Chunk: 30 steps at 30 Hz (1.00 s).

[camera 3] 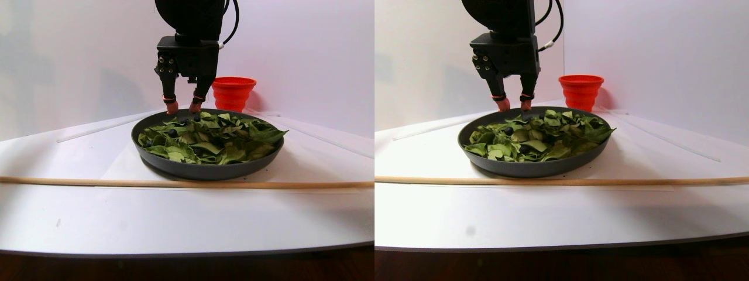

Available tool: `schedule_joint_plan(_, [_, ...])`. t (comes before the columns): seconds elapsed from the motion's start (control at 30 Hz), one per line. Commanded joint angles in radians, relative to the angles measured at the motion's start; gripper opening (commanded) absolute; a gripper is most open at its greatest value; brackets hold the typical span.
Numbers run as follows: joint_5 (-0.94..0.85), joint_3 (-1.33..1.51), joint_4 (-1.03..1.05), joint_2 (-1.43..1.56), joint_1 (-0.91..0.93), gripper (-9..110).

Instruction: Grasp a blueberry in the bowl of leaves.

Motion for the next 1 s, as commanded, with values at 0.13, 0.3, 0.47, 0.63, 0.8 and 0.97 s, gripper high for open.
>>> schedule_joint_plan(0.13, [0.009, -0.054, -0.037, -0.018, -0.020, 17])
schedule_joint_plan(0.3, [0.015, -0.069, -0.060, -0.052, -0.031, 17])
schedule_joint_plan(0.47, [0.017, -0.086, -0.091, -0.087, -0.041, 17])
schedule_joint_plan(0.63, [0.014, -0.106, -0.124, -0.130, -0.049, 17])
schedule_joint_plan(0.8, [0.023, -0.124, -0.143, -0.158, -0.058, 17])
schedule_joint_plan(0.97, [0.025, -0.143, -0.166, -0.195, -0.061, 17])
